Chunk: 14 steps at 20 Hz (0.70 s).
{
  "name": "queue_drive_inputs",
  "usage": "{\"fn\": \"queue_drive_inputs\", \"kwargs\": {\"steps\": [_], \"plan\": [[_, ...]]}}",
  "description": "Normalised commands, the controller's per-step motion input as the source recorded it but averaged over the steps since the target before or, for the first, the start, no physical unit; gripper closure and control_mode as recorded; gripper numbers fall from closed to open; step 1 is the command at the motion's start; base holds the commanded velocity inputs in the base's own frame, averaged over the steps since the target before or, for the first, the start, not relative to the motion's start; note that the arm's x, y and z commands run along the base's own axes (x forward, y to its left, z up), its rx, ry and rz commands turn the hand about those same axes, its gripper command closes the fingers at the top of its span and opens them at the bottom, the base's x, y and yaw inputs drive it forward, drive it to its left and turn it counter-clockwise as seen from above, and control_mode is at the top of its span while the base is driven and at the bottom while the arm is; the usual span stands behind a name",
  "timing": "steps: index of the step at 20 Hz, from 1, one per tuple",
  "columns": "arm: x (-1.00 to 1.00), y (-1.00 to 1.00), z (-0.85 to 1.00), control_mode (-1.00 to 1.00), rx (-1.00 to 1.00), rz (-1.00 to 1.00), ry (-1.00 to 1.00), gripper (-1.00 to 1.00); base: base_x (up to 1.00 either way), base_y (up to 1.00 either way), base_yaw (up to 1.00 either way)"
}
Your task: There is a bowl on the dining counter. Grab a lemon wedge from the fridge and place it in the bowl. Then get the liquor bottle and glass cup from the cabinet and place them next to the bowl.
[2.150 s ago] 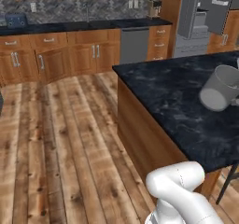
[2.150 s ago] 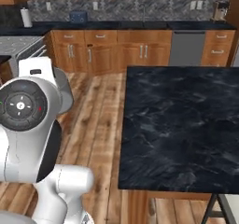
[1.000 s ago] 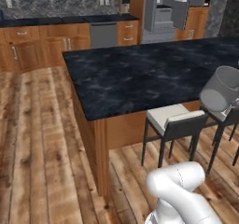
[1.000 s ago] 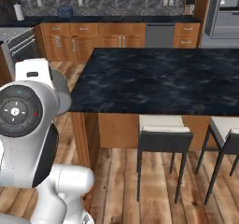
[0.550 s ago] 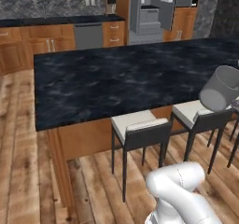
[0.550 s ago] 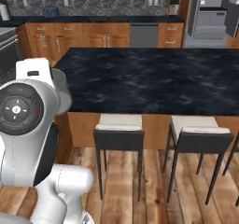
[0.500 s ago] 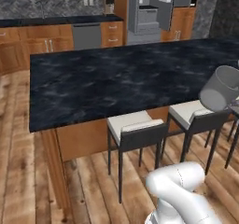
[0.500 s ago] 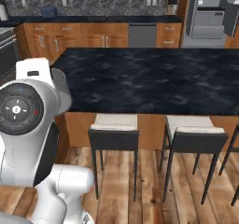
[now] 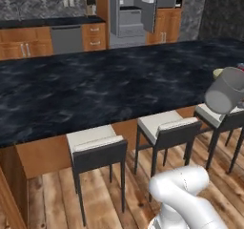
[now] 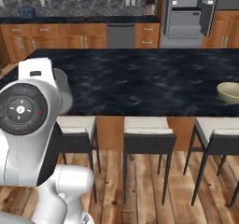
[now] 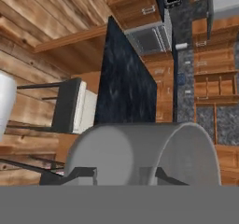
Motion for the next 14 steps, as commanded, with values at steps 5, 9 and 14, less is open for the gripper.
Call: {"fn": "queue_drive_inputs", "kwargs": {"steps": [5, 9, 14], "plan": [[0.00, 0.00, 0.00, 1.00, 0.00, 0.00, 0.00, 1.00, 0.53, -0.53, -0.22], [0.00, 0.00, 0.00, 1.00, 0.00, 0.00, 0.00, 1.00, 0.58, -0.44, -0.22], [0.00, 0.00, 0.00, 1.00, 0.00, 0.00, 0.00, 1.00, 0.66, -0.35, -0.20]]}}
